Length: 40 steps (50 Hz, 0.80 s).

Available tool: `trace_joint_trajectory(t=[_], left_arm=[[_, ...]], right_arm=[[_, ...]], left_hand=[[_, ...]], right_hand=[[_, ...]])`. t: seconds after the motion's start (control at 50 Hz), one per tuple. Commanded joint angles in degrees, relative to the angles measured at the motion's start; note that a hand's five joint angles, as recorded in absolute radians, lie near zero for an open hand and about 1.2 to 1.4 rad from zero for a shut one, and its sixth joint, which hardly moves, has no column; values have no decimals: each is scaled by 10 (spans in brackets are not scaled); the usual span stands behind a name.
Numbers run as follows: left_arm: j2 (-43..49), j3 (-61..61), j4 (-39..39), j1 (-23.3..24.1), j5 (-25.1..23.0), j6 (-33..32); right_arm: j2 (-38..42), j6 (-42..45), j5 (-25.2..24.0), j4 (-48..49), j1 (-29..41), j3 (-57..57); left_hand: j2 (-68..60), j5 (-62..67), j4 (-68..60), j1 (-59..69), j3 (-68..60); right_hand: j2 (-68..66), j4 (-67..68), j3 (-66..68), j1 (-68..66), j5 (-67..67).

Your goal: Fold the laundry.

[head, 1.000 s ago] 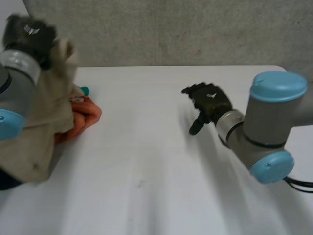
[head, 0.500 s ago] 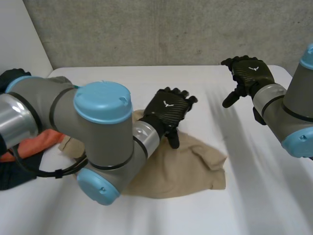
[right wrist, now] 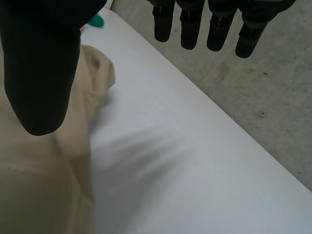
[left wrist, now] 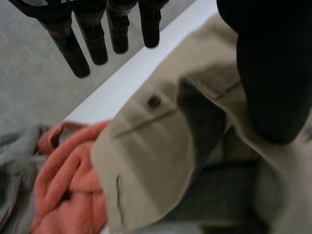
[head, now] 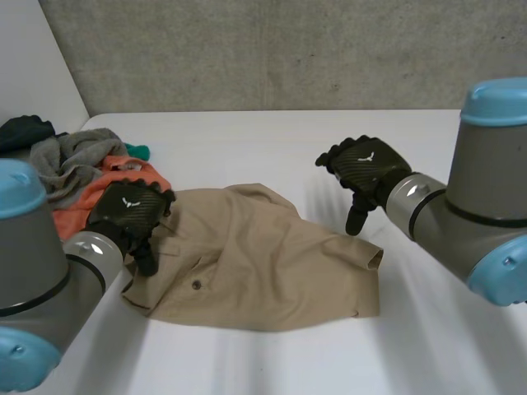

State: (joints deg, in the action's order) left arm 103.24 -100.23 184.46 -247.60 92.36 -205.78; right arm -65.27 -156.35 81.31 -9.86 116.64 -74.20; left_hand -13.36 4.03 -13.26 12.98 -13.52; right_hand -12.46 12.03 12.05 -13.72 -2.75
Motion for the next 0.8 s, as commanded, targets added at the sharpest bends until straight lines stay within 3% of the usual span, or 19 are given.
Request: trace_joint_trajectory(t=[0.02, 0.04, 0.06, 0.18, 0.36, 0.52, 0.68, 0.7, 0.76, 0.8], left_arm=[[86, 22, 88, -24, 19, -26], [90, 29, 81, -23, 21, -28], [91, 38, 73, -20, 24, -30], [43, 148, 12, -2, 39, -22], [4, 377, 49, 41, 36, 21], [89, 471, 42, 152, -10, 62], [230, 463, 65, 266, -93, 111], [256, 463, 63, 281, -109, 114], [284, 461, 51, 295, -125, 116], [282, 453, 37, 296, -127, 118]], right_arm=[[9, -3, 27, 27, 11, -14], [9, -3, 30, 28, 10, -14], [8, -3, 32, 31, 9, -14], [-5, -3, 38, 37, -8, -8], [-26, -16, 39, 51, -27, -2], [-42, -53, 46, 82, -69, 9], [-30, -63, 103, 97, -114, 36], [-23, -61, 114, 97, -122, 42], [-14, -55, 126, 93, -135, 51], [-6, -45, 131, 90, -147, 58]], left_hand=[[-519, 512, -520, 523, -518], [-637, 630, -638, 641, -635], [-666, 659, -667, 670, -665], [-666, 660, -667, 670, -665], [-666, 660, -667, 670, -665], [-666, 660, -667, 670, -665], [-657, 650, -658, 660, -655], [-423, 417, -424, 427, -422], [-30, 24, -31, 34, -29], [34, -40, 33, -30, 35]], right_hand=[[25, -20, -20, 37, 28], [25, -20, -20, 37, 28], [25, -20, -20, 37, 28], [25, -20, -20, 37, 28], [25, -20, -20, 37, 28], [25, -20, -20, 37, 28], [25, -20, -20, 37, 28], [25, -20, -20, 37, 28], [25, -20, -20, 37, 28], [25, -20, -20, 37, 28]])
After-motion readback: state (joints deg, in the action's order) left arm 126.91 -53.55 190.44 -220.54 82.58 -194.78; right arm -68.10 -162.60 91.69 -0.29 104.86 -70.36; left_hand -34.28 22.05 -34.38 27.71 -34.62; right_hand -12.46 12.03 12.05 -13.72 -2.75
